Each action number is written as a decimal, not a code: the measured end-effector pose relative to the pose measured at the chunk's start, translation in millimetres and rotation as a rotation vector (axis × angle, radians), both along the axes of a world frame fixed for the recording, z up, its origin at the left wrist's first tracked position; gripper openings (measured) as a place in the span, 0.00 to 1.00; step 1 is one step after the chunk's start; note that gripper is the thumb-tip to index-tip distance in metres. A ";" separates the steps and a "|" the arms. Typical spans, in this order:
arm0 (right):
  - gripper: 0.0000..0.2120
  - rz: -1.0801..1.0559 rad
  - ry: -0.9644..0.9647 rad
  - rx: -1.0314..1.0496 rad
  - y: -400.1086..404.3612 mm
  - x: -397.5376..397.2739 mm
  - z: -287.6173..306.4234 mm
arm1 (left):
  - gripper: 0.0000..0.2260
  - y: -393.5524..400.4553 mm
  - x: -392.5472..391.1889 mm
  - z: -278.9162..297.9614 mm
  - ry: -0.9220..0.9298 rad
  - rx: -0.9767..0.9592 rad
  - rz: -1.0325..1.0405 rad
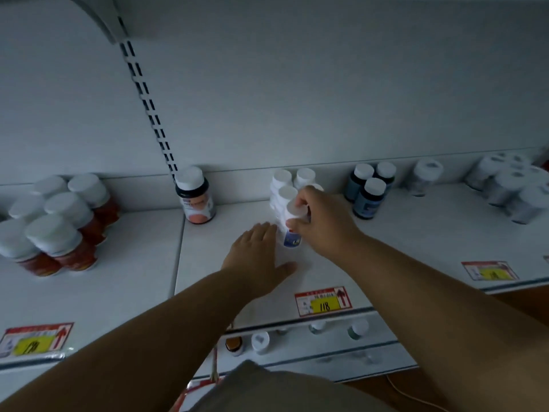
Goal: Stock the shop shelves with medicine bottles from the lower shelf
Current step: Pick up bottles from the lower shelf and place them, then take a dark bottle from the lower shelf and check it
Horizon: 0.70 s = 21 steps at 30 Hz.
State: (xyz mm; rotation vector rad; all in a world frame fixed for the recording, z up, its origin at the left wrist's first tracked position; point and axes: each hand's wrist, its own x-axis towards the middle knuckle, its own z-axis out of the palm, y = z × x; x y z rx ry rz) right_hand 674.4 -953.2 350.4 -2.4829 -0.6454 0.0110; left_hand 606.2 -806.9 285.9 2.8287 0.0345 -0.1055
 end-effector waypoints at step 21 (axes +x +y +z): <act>0.16 0.167 -0.240 0.178 -36.0 -63.1 -7.4 | 0.34 -47.6 -102.2 25.6 -0.115 -0.036 0.219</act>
